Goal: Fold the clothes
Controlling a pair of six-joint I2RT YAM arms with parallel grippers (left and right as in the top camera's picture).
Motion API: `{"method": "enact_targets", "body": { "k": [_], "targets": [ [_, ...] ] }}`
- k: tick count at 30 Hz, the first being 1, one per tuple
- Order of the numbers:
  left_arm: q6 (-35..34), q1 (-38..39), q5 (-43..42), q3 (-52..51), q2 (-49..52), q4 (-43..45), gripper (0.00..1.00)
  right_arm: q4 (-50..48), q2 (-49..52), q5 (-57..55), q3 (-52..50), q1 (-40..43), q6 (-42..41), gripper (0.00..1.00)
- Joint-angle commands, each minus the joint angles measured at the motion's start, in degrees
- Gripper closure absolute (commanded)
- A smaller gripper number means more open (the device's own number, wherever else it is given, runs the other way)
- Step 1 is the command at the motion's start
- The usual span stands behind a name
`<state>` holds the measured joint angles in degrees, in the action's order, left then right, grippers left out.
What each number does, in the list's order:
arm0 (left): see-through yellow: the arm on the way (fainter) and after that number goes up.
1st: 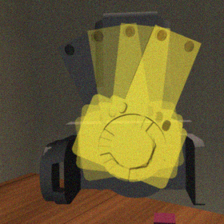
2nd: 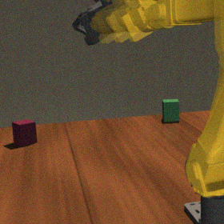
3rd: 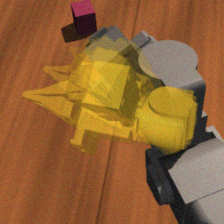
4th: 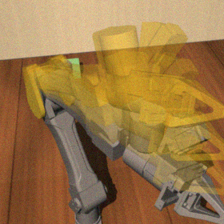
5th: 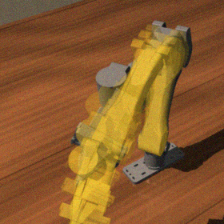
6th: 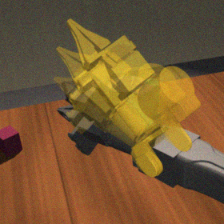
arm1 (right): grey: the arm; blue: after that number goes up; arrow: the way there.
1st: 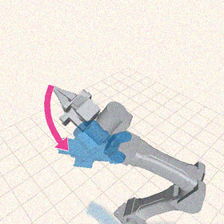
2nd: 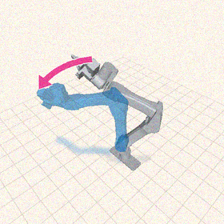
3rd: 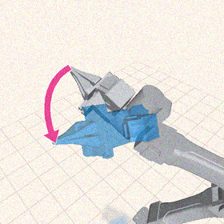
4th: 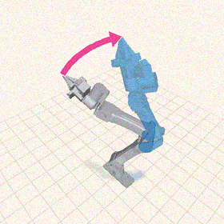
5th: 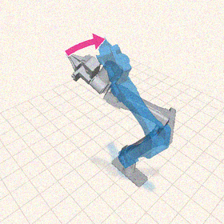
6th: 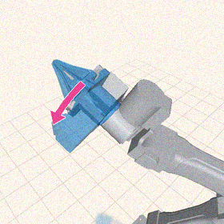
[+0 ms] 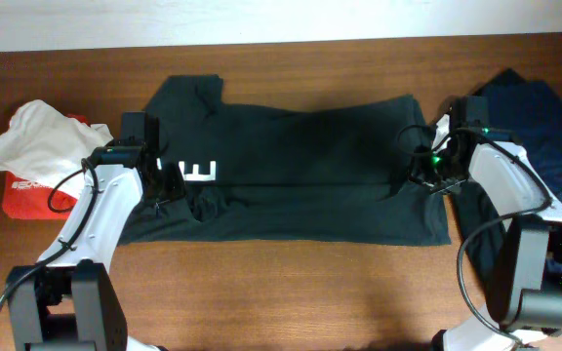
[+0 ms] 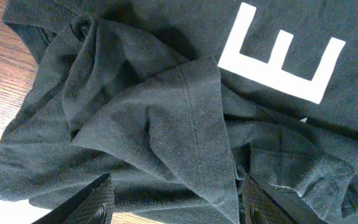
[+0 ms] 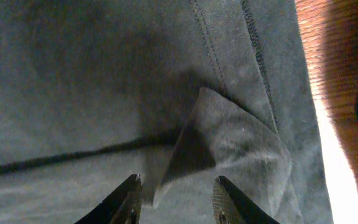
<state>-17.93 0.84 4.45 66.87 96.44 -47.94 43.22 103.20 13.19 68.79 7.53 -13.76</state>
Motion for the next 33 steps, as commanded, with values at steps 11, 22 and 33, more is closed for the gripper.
{"method": "enact_targets", "body": {
  "k": [11,22,33],
  "targets": [
    [0.9,0.0,-0.6,0.8,0.3,-0.9,0.34,-11.3,3.7,0.1,1.3,2.3,-12.3,0.68],
    [4.9,0.0,-0.6,1.5,0.3,-0.1,0.33,-7.1,-0.1,-0.7,2.7,2.3,-8.7,0.54],
    [22.8,7.1,-10.5,4.0,0.4,2.1,0.34,5.0,-0.5,-5.0,-0.9,2.1,0.5,0.87]
  ]
}}
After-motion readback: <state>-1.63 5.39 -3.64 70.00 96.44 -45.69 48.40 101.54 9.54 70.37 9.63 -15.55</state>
